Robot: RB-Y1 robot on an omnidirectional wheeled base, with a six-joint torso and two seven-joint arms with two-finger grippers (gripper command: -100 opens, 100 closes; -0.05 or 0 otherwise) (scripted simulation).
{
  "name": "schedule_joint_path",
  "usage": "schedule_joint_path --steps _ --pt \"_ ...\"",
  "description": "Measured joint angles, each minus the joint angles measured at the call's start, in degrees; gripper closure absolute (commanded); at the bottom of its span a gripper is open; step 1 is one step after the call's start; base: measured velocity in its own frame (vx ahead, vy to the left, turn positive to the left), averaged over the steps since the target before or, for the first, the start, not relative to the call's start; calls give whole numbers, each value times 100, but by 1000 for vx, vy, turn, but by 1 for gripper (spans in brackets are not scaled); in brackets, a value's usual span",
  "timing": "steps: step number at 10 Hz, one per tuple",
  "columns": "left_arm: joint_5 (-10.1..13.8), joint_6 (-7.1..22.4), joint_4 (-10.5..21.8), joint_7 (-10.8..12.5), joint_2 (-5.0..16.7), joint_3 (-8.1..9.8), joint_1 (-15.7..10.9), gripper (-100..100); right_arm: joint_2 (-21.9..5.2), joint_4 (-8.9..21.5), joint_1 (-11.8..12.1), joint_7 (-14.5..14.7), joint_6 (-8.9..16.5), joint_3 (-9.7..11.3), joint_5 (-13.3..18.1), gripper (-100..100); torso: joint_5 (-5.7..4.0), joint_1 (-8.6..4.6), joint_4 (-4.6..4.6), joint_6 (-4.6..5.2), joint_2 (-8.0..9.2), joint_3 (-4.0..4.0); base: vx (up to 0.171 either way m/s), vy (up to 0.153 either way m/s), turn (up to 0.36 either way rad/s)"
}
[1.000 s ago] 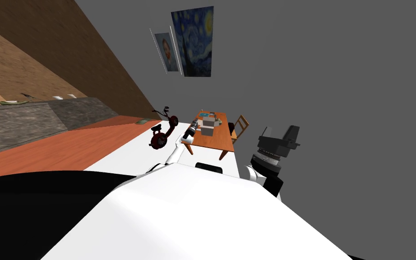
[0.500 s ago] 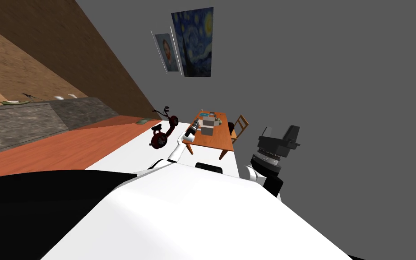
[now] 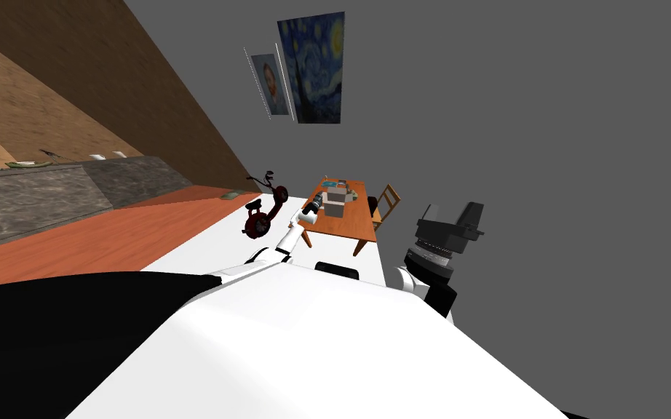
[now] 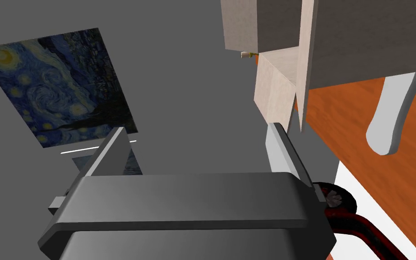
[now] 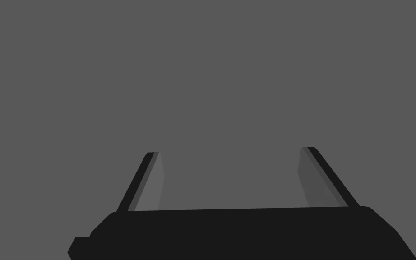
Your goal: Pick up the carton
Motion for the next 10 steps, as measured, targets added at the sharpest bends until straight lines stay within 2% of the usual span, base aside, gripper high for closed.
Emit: schedule_joint_path --steps 10 --pt "116 1084 1708 170 -103 61 -1458 -100 0 0 0 0 0 0 0 0 0 1 -1 -1 -4 -2 -32 -10 5"
